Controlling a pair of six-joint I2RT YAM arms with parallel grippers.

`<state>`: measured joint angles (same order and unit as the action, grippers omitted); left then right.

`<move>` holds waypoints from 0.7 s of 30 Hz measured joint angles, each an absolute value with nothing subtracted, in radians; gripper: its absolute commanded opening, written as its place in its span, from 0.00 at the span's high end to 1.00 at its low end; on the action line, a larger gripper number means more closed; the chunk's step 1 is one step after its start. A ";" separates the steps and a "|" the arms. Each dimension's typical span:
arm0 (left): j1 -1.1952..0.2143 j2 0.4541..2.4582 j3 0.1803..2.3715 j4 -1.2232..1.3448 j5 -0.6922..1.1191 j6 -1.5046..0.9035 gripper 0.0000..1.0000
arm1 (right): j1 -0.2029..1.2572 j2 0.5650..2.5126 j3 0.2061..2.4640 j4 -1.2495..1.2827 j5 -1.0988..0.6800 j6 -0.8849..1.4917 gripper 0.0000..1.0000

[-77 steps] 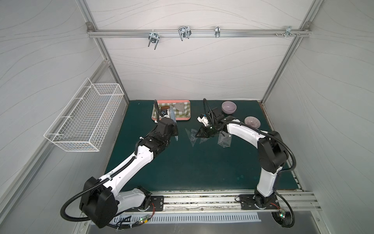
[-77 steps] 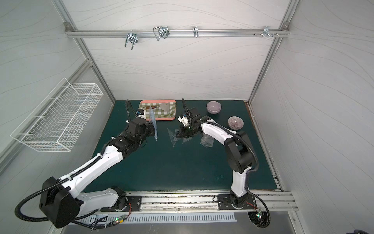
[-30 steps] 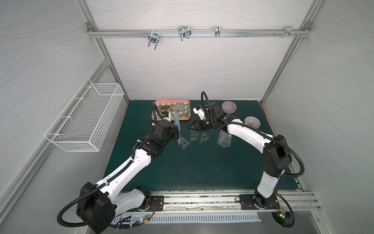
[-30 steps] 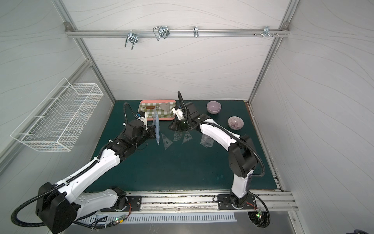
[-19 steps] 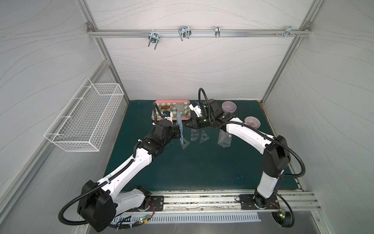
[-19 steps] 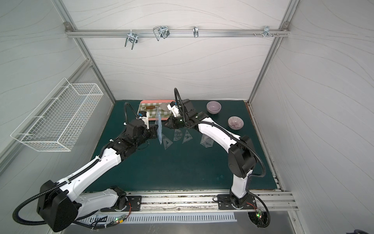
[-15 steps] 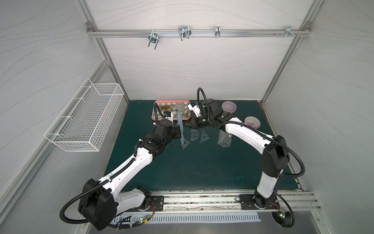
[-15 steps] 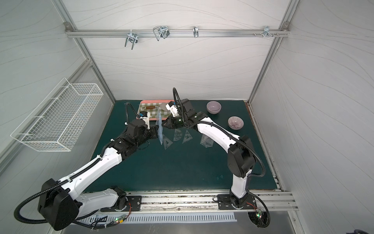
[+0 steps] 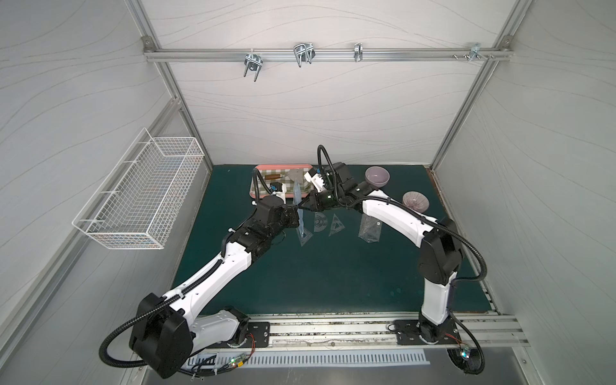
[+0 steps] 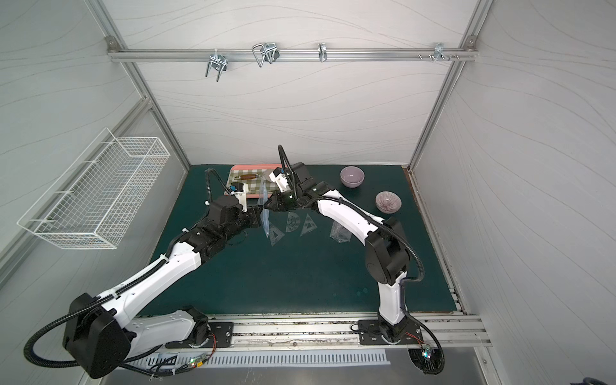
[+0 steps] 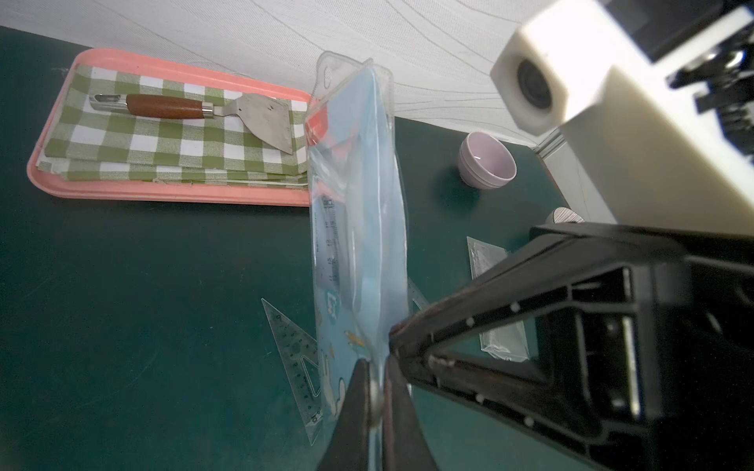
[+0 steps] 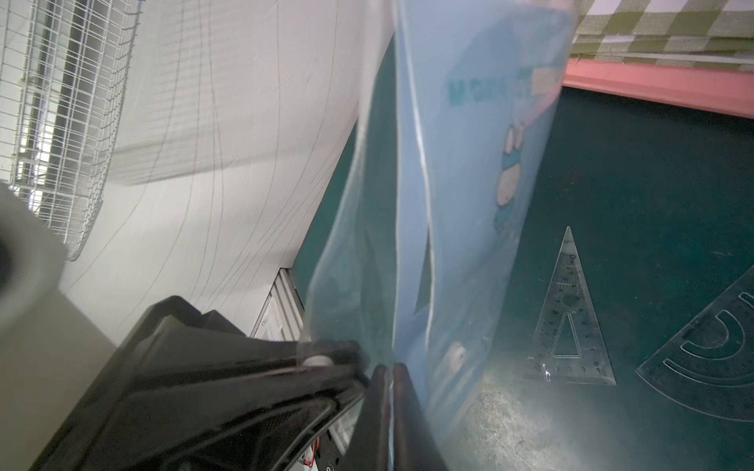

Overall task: Open the ruler set and take out the ruler
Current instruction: Take out the ruler from the ruler set bag.

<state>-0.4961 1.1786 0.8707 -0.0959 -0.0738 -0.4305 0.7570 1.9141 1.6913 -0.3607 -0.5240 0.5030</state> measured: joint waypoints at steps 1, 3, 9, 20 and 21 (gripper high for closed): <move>-0.496 1.179 0.871 -0.096 -0.072 -0.431 1.00 | 0.757 1.914 1.692 -0.369 -0.518 0.500 0.92; -0.496 1.179 0.871 -0.094 -0.070 -0.431 1.00 | 0.758 1.914 1.696 -0.382 -0.504 0.496 0.92; -0.496 1.176 0.871 -0.076 -0.045 -0.434 1.00 | 0.762 1.926 1.734 -0.440 -0.451 0.470 0.92; -0.496 1.173 0.871 -0.041 0.018 -0.450 1.00 | 0.798 1.978 1.782 -0.508 -0.373 0.428 0.75; -0.496 1.173 0.871 -0.039 0.022 -0.450 1.00 | 0.799 1.980 1.782 -0.509 -0.371 0.426 0.72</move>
